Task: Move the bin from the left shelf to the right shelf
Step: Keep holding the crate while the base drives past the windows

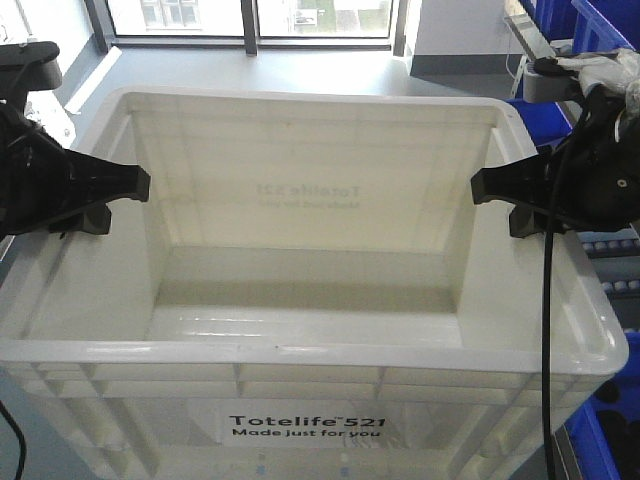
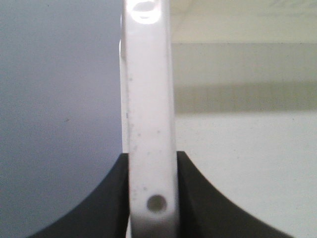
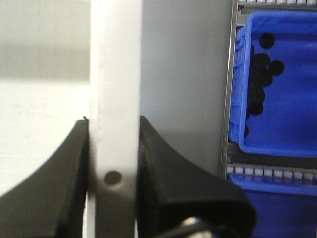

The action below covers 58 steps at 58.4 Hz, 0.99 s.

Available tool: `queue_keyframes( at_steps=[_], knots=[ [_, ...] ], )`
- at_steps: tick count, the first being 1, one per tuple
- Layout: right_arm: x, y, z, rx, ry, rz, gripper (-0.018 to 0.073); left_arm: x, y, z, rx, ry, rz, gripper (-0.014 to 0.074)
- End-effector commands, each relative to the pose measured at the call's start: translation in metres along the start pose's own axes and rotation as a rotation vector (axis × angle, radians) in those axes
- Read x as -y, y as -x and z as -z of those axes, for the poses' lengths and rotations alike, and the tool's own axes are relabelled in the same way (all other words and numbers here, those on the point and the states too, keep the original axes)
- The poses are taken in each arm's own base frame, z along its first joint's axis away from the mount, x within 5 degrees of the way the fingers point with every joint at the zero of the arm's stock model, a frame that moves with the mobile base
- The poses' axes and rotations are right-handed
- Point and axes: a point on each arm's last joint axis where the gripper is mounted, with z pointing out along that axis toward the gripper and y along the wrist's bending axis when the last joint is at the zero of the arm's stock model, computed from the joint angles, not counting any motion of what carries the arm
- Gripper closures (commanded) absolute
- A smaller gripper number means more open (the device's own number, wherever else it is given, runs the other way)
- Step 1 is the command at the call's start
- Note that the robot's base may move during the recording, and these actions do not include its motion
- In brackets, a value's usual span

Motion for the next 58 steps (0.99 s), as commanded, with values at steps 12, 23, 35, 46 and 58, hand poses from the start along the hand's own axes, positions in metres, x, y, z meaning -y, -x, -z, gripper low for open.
queue_keyframes(
  at_steps=[12,23,35,46,58],
  knots=[
    [0.0036,0.0091,0.0209,0.139,-0.015,0.037,0.0559,0.0030,0.0079,0.0251,0.149,-0.066,-0.008,0.0603],
    [0.0036,0.0091,0.0209,0.139,-0.015,0.037,0.0559,0.0028,0.0076,0.0250,0.146,-0.063,-0.009,0.0603],
    [0.0036,0.0091,0.0209,0.139,-0.015,0.037,0.0559,0.0026,0.0073,0.0250,0.142,-0.062,-0.009,0.0603],
    [0.0036,0.0091,0.0209,0.139,-0.015,0.037,0.0559,0.0026,0.0073,0.0250,0.142,-0.062,-0.009,0.0603],
    [0.0036,0.0091,0.0209,0.139,-0.015,0.037,0.0559,0.0026,0.0073,0.0250,0.142,-0.062,-0.009,0.0603]
  ],
)
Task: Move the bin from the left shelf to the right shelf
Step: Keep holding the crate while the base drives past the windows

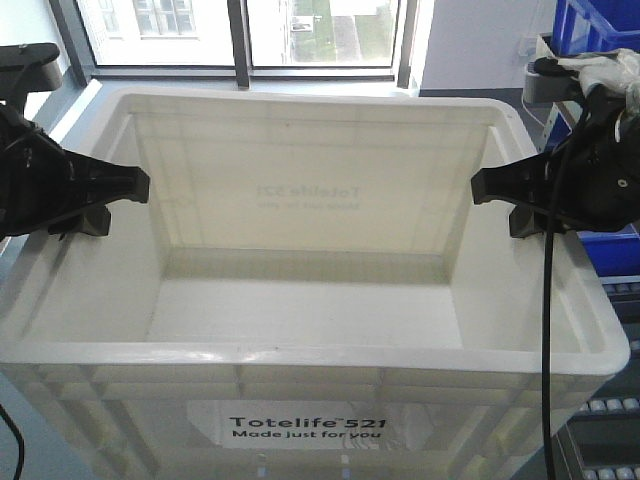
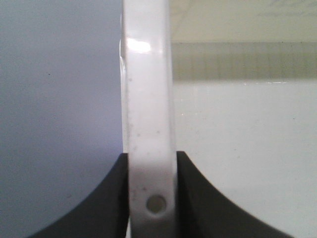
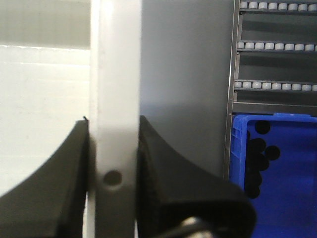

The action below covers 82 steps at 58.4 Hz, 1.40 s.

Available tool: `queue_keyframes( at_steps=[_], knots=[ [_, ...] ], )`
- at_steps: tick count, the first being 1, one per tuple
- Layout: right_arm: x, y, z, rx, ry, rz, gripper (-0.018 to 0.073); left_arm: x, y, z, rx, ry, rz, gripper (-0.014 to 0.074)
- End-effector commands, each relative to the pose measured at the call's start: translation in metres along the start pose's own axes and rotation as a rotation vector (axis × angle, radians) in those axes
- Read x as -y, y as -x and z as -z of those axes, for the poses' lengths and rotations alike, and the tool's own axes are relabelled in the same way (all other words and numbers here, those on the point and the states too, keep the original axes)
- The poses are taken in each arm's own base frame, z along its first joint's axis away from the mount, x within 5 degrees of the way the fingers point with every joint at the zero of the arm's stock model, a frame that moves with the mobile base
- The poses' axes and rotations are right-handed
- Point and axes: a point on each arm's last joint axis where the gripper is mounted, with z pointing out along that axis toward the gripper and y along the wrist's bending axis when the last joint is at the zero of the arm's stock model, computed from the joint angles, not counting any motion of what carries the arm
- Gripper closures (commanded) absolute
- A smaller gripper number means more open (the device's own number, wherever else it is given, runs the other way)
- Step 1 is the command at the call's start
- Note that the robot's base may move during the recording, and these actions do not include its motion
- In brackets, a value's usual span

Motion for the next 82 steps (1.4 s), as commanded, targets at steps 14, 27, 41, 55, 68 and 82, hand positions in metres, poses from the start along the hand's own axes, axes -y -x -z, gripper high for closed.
queue_keyframes(
  at_steps=[14,27,41,55,68,82],
  knots=[
    [0.0037,0.0091,0.0210,0.139,-0.017,0.038,0.0559,0.0027,0.0077,0.0250,0.148,-0.064,-0.009,0.0603],
    [0.0037,0.0091,0.0210,0.139,-0.017,0.038,0.0559,0.0027,0.0077,0.0250,0.148,-0.064,-0.009,0.0603],
    [0.0037,0.0091,0.0210,0.139,-0.017,0.038,0.0559,0.0027,0.0077,0.0250,0.148,-0.064,-0.009,0.0603],
    [0.0037,0.0091,0.0210,0.139,-0.017,0.038,0.0559,0.0027,0.0077,0.0250,0.148,-0.064,-0.009,0.0603],
    [0.0037,0.0091,0.0210,0.139,-0.017,0.038,0.0559,0.0027,0.0077,0.0250,0.148,-0.064,-0.009,0.0603],
    [0.0037,0.0091,0.0210,0.139,-0.017,0.038,0.0559,0.0027,0.0077,0.0250,0.148,-0.064,-0.009,0.0603]
  ],
)
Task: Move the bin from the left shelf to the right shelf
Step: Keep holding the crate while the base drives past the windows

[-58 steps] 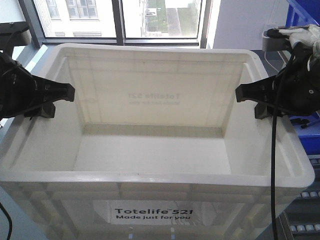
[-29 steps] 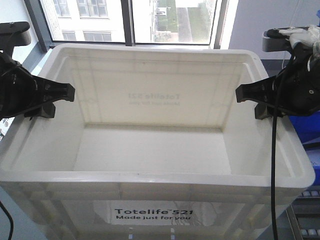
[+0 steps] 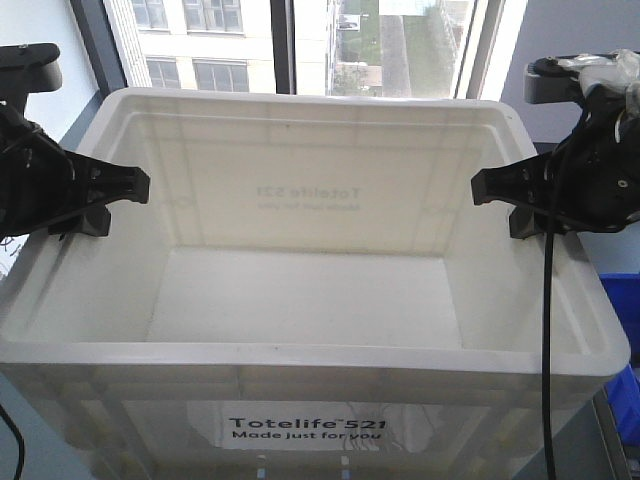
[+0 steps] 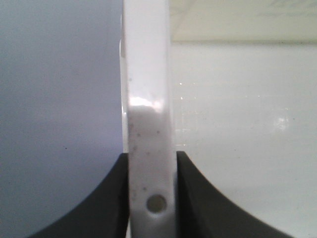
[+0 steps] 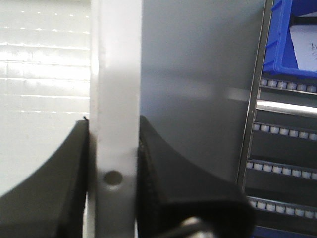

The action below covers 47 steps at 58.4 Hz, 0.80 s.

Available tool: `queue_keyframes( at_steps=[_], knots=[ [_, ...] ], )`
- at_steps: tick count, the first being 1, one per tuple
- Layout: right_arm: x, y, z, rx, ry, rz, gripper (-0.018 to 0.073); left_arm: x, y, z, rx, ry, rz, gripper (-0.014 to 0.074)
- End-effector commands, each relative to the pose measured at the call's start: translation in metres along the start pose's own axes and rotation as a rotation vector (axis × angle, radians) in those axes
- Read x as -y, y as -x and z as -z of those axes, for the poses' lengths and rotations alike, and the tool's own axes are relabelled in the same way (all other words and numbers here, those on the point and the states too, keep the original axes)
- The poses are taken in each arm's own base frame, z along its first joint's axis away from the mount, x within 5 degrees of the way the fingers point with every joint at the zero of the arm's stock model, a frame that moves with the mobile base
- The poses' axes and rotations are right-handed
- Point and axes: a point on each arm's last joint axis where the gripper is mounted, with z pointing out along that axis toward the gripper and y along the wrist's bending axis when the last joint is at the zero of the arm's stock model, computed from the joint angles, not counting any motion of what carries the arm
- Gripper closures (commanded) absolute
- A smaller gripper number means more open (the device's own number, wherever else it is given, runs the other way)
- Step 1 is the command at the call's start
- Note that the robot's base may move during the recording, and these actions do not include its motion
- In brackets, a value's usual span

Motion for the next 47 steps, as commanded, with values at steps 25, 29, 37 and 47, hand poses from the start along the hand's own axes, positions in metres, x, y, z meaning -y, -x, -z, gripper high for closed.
queue_keyframes(
  at_steps=[25,29,37,47],
  knots=[
    [0.0037,0.0093,0.0210,0.142,-0.017,0.038,0.0559,0.0027,0.0078,0.0250,0.150,-0.064,-0.009,0.0603],
    [0.0037,0.0093,0.0210,0.142,-0.017,0.038,0.0559,0.0027,0.0078,0.0250,0.150,-0.064,-0.009,0.0603],
    [0.0037,0.0093,0.0210,0.142,-0.017,0.038,0.0559,0.0027,0.0078,0.0250,0.150,-0.064,-0.009,0.0603],
    [0.0037,0.0093,0.0210,0.142,-0.017,0.038,0.0559,0.0027,0.0078,0.0250,0.150,-0.064,-0.009,0.0603]
  ],
)
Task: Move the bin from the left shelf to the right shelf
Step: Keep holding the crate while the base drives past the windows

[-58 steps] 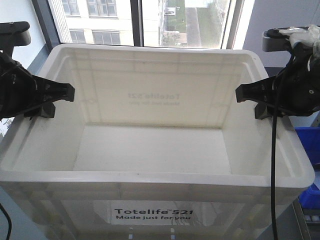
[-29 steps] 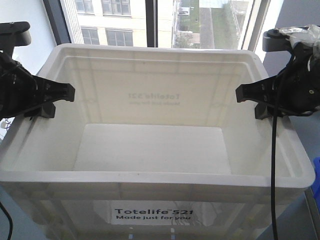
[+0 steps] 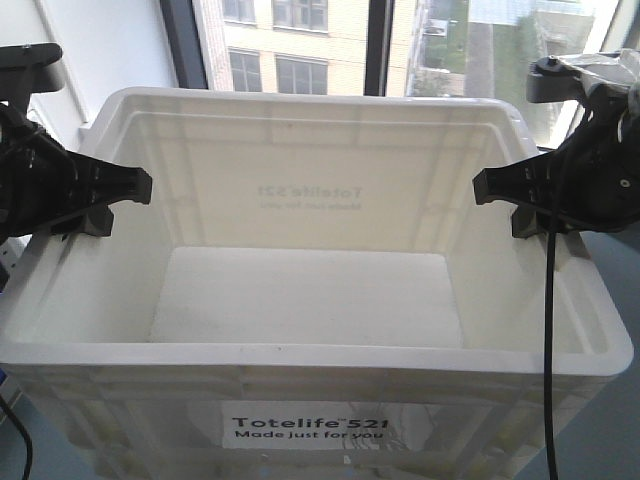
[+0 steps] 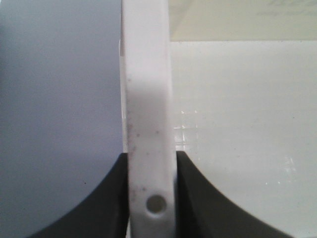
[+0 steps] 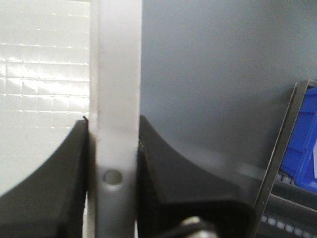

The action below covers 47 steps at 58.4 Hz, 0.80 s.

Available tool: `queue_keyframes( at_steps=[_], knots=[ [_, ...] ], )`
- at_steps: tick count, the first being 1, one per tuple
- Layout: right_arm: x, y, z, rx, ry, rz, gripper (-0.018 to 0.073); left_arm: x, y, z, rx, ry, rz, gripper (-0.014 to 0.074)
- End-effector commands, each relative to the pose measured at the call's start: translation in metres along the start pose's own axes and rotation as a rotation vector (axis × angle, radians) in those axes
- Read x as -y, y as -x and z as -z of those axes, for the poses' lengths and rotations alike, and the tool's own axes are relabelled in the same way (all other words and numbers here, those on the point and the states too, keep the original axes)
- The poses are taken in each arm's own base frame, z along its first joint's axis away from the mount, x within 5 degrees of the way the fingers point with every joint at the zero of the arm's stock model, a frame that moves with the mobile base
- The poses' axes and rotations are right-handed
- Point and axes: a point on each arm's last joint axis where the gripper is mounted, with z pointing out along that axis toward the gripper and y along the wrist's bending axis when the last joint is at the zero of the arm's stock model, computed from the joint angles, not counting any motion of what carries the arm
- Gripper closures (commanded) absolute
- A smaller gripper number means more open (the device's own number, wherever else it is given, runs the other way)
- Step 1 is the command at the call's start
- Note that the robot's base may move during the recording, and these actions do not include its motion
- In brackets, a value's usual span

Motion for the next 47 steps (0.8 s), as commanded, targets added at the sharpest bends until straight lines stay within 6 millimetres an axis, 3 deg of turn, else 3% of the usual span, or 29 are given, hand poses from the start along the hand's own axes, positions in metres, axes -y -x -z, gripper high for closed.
queue_keyframes(
  at_steps=[1,47],
  knots=[
    [0.0034,0.0093,0.0210,0.142,-0.012,0.036,0.0559,0.0016,0.0081,0.0250,0.148,-0.060,-0.006,0.0603],
    [0.0035,0.0092,0.0209,0.141,-0.012,0.036,0.0559,0.0016,0.0081,0.0250,0.148,-0.060,-0.006,0.0603]
  ],
)
